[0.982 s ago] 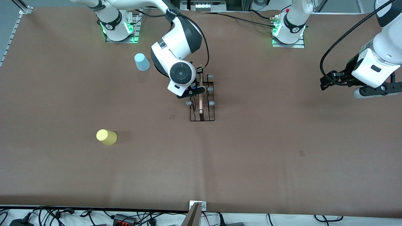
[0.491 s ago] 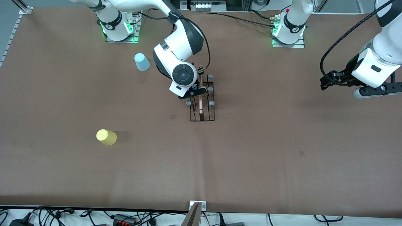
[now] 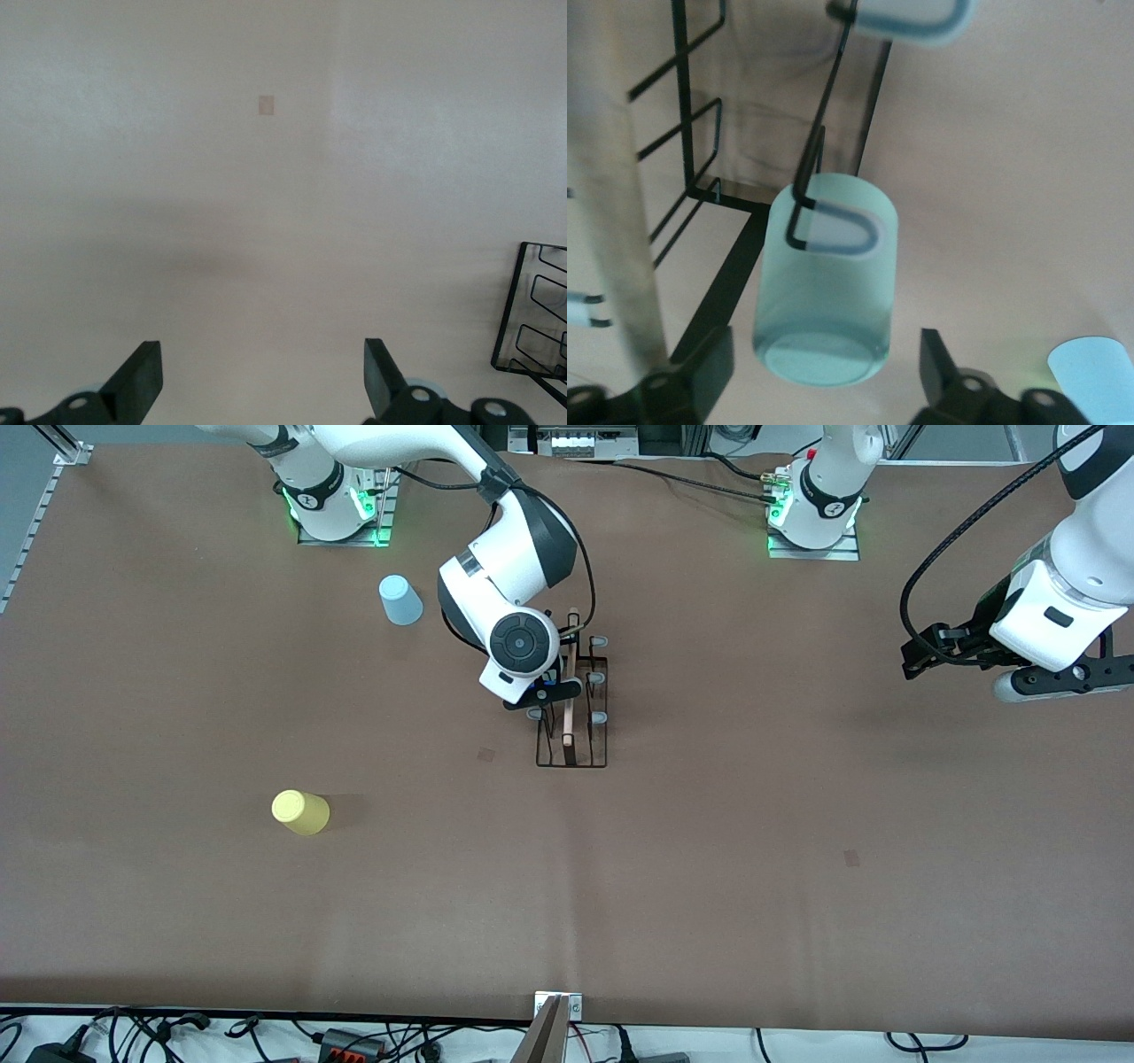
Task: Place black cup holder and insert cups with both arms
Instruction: 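Open the right gripper and move it to the yellow cup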
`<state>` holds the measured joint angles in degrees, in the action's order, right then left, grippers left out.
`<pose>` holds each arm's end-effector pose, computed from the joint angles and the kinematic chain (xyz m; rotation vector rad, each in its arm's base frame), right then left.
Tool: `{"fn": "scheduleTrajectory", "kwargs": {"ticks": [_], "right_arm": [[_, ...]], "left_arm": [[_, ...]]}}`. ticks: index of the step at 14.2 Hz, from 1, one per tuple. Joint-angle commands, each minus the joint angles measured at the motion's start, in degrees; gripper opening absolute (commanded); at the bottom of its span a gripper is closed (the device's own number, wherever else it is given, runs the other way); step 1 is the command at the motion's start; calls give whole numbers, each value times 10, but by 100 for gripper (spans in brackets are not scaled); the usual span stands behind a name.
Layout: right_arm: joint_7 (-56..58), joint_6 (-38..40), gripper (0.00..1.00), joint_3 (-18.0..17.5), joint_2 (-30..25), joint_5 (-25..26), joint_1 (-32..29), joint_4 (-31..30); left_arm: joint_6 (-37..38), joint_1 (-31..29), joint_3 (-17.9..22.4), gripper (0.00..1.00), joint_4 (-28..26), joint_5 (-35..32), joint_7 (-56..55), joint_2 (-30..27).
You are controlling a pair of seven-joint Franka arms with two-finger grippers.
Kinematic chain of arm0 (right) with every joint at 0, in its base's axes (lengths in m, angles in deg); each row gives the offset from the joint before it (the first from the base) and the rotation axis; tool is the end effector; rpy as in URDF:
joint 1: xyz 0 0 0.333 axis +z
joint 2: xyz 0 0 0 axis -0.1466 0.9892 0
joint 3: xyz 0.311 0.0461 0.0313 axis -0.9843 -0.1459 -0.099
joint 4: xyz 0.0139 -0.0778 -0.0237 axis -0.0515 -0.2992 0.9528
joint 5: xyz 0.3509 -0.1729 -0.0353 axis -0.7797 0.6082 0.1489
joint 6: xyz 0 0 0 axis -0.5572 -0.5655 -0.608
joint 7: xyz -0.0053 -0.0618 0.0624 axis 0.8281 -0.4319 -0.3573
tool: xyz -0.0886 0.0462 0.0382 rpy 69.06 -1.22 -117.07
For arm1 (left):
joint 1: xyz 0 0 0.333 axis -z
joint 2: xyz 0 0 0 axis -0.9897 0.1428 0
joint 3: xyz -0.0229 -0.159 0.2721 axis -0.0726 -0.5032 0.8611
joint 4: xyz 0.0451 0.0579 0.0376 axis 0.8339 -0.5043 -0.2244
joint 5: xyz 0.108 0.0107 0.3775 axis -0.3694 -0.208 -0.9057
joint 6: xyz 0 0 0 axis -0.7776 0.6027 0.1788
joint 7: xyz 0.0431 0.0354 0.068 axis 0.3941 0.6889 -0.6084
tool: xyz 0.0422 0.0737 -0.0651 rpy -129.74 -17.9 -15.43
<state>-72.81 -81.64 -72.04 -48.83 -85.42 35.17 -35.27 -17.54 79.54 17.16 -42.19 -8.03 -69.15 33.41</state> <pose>0.4743 0.4753 0.2992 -3.0098 -0.3164 0.7215 0.5675 -0.0635 0.5857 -3.1159 -0.2212 0.0572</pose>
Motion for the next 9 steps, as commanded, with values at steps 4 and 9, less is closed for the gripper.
{"fn": "scheduleTrajectory", "kwargs": {"ticks": [4,9], "right_arm": [[-19,29,100,33,-56,-4,-4,8],[-28,41,100,164,-80,49,-6,8]], "left_arm": [[10,3,0,100,8,-10,-4,-2],[18,3,0,100,7,-10,-5,-3]]}}
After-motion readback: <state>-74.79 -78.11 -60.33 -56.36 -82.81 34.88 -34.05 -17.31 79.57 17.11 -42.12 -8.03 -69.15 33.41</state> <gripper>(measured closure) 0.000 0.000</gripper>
